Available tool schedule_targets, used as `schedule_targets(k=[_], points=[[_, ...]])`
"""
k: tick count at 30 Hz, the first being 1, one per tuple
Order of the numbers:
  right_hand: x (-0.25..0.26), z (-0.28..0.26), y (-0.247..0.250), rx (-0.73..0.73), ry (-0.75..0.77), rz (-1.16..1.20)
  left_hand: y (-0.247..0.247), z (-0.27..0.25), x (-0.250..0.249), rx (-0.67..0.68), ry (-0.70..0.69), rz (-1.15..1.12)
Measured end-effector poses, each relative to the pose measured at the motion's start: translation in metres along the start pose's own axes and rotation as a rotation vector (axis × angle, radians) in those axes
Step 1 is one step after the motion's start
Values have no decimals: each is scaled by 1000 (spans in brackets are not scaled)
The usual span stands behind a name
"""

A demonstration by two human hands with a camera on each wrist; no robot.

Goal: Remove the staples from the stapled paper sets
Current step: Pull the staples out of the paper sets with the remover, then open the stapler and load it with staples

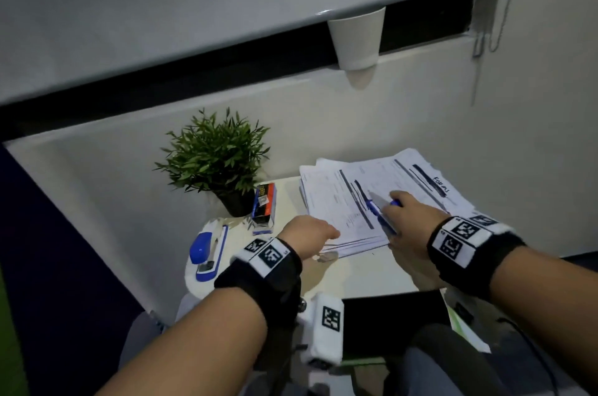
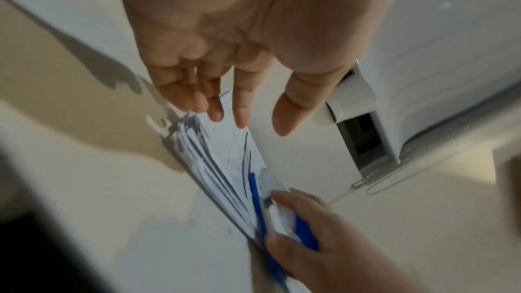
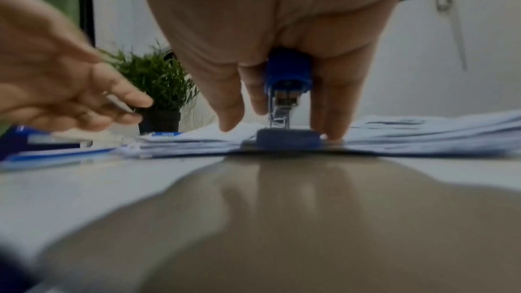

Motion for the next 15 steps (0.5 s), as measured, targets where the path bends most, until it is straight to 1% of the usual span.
schedule_targets(k=[2,3,4,6,7,8,9,12,14,15], points=[[0,-3,-8,-12,-15,-9,2,12,-10,-47,25,202],[1,-4,-13,-16,-24,-20,3,15,-9,-59,58,263],[2,-5,-18,-29,-28,-25,4,20,-6,-61,98,261],[3,-7,-24,-52,-37,-10,2,25,1,-43,180,88],[3,-9,-27,-51,-39,-5,0,25,1,-39,197,-3],[3,-10,-28,-52,-43,-1,-2,25,0,-43,197,-33],[3,-11,-28,-54,-44,6,-2,27,-1,-62,187,-11],[1,-16,-25,-75,-35,40,-1,28,-5,-121,125,174],[1,-20,-24,-78,-36,50,-6,24,-7,-66,87,378],[1,-22,-23,-77,-40,58,-8,25,-7,-63,70,466]])
Point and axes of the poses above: each hand's wrist, its own z-axis towards the middle knuckle, its own y-axis out of the back of the hand, x = y × z, the point moved 7 cm from there along z, towards the middle knuckle, and after that the axes turned 2 degrees about -x, right-handed, at the moved point
